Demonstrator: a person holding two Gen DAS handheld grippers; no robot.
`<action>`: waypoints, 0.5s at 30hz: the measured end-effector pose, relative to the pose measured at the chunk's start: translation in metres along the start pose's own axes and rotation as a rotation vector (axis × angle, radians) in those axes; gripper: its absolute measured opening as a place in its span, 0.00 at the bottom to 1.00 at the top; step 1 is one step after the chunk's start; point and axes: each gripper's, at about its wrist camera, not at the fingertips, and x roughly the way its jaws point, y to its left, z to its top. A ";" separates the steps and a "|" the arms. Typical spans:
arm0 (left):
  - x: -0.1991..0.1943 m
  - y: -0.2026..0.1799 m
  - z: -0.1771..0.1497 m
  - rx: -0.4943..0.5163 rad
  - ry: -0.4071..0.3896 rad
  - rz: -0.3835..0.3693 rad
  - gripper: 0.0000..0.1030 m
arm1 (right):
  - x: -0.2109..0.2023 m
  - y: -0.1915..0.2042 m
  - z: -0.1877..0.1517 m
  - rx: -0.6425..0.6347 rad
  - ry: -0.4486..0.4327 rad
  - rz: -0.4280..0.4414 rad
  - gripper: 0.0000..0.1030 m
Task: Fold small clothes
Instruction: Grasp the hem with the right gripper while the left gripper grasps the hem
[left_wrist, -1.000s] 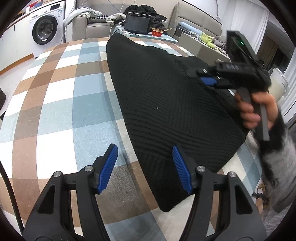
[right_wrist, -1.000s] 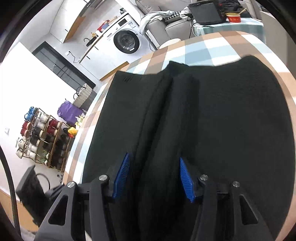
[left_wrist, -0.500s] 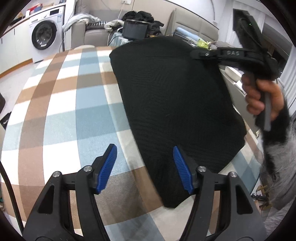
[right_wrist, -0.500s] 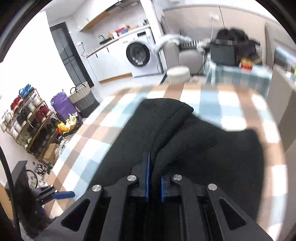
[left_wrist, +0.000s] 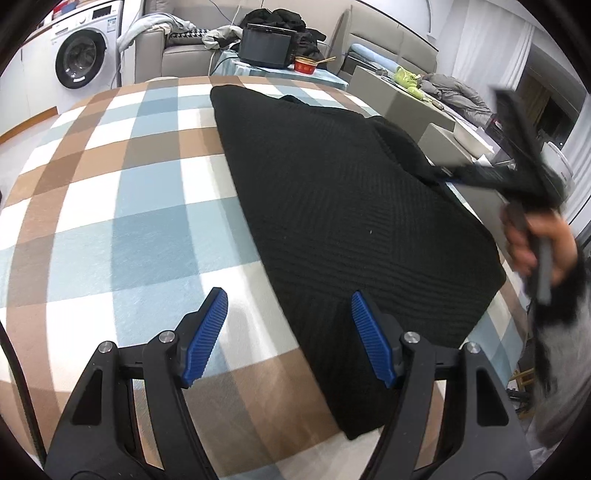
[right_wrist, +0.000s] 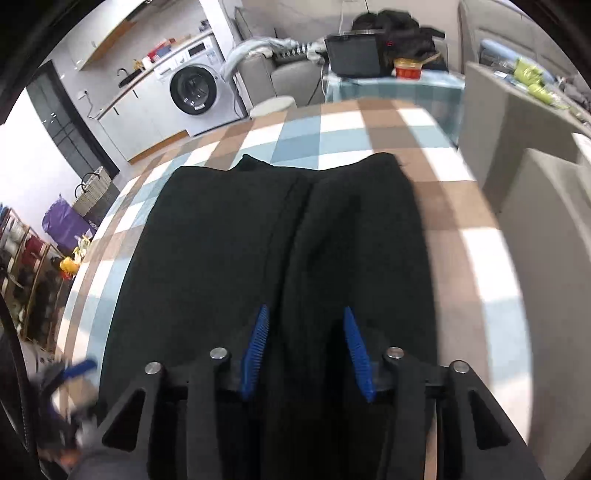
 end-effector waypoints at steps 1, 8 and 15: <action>0.003 -0.001 0.002 0.001 0.005 -0.004 0.65 | -0.008 -0.002 -0.009 0.004 -0.008 -0.012 0.51; 0.025 -0.009 0.018 0.023 0.009 -0.045 0.47 | -0.037 -0.018 -0.071 0.054 -0.018 -0.058 0.51; 0.024 -0.012 0.017 0.057 -0.028 0.004 0.16 | -0.029 -0.010 -0.078 -0.004 -0.014 -0.030 0.28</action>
